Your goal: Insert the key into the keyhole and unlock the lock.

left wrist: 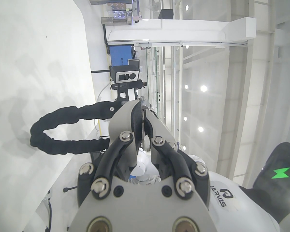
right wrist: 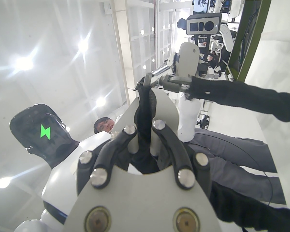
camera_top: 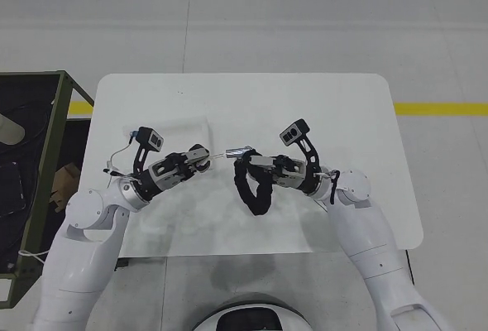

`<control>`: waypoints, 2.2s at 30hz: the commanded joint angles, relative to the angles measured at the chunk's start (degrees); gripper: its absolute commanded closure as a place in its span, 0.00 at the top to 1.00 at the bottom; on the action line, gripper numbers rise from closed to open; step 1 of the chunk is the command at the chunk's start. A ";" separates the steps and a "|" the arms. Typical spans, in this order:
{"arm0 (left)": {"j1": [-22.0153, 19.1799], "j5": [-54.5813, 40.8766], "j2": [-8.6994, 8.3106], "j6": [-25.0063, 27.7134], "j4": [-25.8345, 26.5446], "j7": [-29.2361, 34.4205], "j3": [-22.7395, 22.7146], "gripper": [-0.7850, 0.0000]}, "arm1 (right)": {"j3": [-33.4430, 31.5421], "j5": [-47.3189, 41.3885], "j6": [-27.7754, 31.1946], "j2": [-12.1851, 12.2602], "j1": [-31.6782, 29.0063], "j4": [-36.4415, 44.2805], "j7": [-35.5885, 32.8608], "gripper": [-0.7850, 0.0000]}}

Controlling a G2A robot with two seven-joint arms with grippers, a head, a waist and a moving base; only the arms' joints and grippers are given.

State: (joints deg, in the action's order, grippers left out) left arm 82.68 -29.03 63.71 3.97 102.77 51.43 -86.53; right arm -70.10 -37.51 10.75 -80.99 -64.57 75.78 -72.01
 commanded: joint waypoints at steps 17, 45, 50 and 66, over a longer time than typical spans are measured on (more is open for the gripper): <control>-0.10 0.59 0.29 -0.75 0.55 0.47 -0.26 0.00 | 0.81 -0.98 -0.54 0.24 0.54 -0.22 -0.20 0.00; 0.17 -3.14 1.01 -0.11 -1.81 -1.53 -0.73 0.00 | -1.70 -5.24 -1.59 0.94 0.22 -0.16 0.15 0.00; 2.18 -1.07 1.07 4.33 0.50 -3.59 -1.71 0.00 | -1.40 -5.46 -2.10 0.93 -1.04 0.89 1.10 0.00; 1.15 9.91 1.91 46.34 -4.06 -8.71 -4.77 0.00 | -2.24 -8.16 -5.48 1.19 -5.46 10.41 10.44 0.00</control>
State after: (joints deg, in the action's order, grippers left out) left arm 83.81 -19.09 65.63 50.98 98.64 42.72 -91.29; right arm -72.35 -45.59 5.42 -79.80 -70.08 86.28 -61.36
